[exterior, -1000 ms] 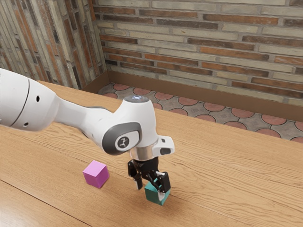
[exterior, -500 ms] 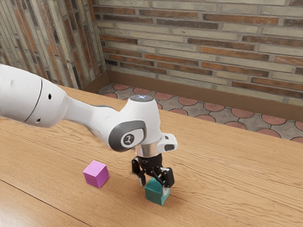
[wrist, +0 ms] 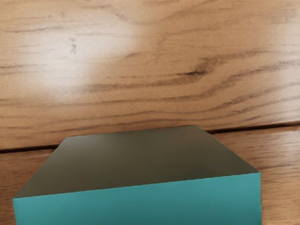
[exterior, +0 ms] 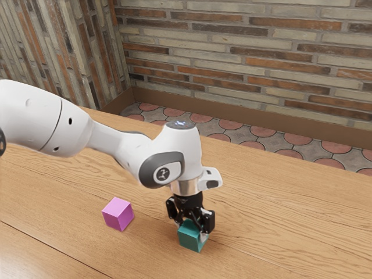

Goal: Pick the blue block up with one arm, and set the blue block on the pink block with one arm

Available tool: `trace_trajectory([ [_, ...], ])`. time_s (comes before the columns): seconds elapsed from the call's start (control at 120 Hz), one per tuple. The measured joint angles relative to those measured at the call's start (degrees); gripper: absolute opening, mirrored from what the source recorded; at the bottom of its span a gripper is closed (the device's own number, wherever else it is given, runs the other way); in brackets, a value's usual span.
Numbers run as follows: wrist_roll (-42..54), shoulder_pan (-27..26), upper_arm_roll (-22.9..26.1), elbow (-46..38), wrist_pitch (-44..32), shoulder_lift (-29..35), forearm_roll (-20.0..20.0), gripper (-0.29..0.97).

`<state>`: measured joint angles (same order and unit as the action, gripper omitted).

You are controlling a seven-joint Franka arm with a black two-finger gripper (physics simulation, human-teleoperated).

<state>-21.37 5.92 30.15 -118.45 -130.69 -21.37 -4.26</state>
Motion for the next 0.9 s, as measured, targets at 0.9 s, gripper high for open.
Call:
trace_trajectory([
  [0.9, 5.52, 19.75, 9.09, -5.78, 8.14, 13.38, -2.08, 0.37],
])
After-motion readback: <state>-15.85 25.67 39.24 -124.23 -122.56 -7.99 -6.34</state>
